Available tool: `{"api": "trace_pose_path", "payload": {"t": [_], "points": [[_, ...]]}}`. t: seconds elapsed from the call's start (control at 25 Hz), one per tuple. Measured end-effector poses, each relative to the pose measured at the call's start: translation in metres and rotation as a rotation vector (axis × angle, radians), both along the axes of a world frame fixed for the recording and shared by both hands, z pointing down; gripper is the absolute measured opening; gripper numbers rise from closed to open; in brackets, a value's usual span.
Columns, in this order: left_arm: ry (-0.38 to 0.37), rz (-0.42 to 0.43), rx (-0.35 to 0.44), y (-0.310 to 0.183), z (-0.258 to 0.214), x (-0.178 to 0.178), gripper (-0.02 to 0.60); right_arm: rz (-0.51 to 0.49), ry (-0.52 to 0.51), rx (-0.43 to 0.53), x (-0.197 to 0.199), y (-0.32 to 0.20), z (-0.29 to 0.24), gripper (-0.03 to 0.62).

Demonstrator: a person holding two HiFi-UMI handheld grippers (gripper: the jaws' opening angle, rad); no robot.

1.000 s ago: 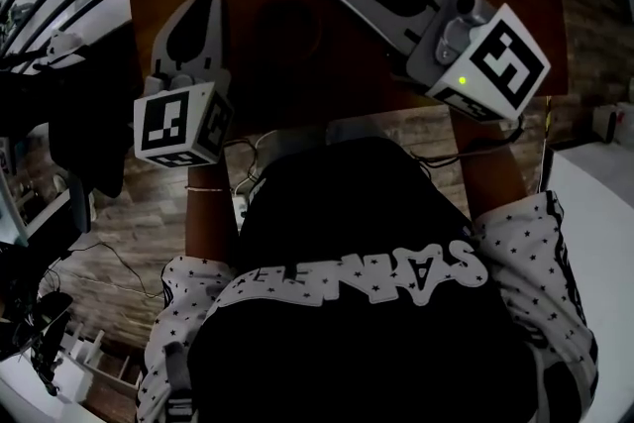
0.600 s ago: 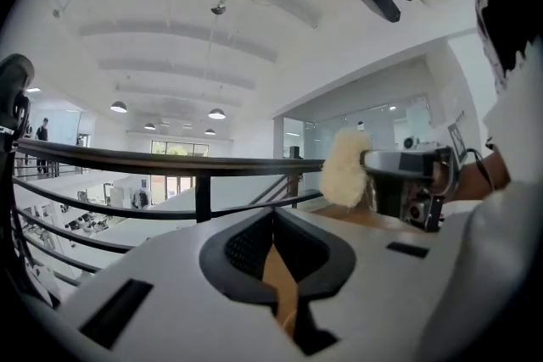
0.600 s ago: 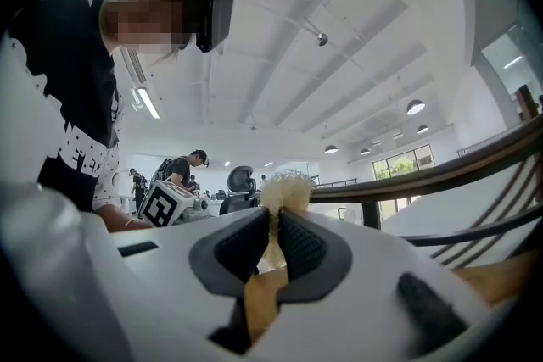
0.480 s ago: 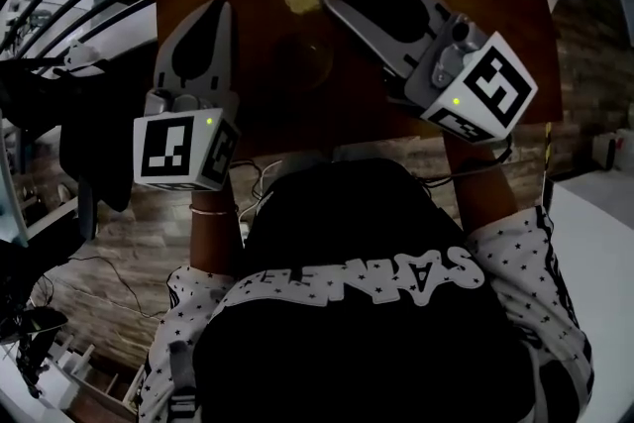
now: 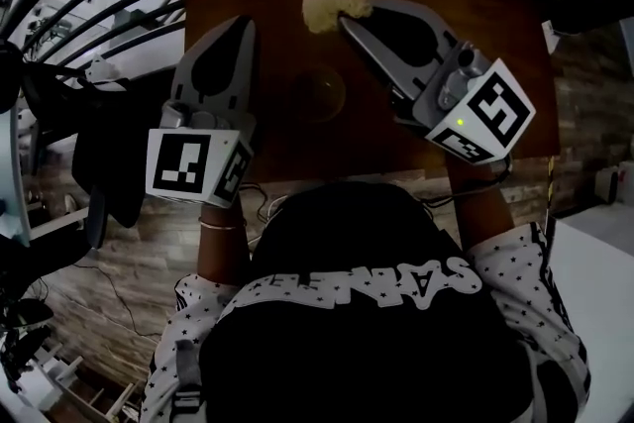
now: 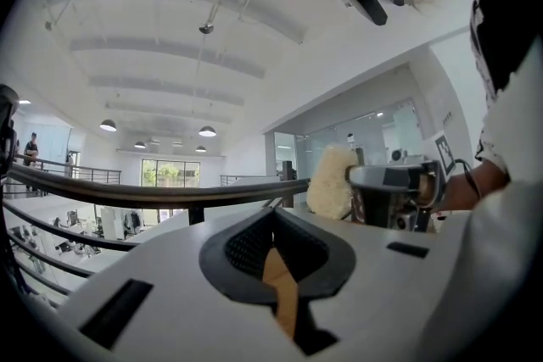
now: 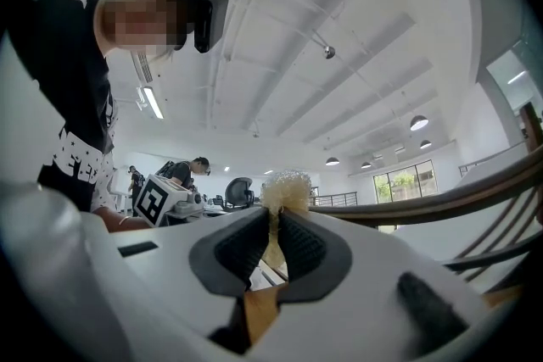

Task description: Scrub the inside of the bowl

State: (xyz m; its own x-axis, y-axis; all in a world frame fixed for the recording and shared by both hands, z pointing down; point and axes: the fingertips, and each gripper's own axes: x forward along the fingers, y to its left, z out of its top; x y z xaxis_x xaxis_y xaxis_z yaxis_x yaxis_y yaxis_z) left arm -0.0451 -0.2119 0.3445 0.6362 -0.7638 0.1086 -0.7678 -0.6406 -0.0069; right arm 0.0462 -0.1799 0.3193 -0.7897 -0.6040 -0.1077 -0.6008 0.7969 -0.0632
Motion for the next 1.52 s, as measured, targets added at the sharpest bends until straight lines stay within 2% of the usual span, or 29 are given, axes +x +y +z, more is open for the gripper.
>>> {"api": "trace_pose_path", "payload": {"t": [0.84, 1.24, 1.52], "points": [[-0.013, 0.015, 0.097, -0.008, -0.041, -0.013, 0.015, 0.030, -0.018, 0.054, -0.014, -0.022, -0.031, 0.044], [-0.037, 0.033, 0.131, -0.021, -0.046, -0.001, 0.015, 0.039, -0.031, 0.066, -0.012, -0.031, -0.035, 0.044], [-0.024, 0.047, 0.134, -0.033, -0.044, 0.008, 0.017, 0.032, -0.026, 0.068, -0.008, -0.041, -0.032, 0.044]]}}
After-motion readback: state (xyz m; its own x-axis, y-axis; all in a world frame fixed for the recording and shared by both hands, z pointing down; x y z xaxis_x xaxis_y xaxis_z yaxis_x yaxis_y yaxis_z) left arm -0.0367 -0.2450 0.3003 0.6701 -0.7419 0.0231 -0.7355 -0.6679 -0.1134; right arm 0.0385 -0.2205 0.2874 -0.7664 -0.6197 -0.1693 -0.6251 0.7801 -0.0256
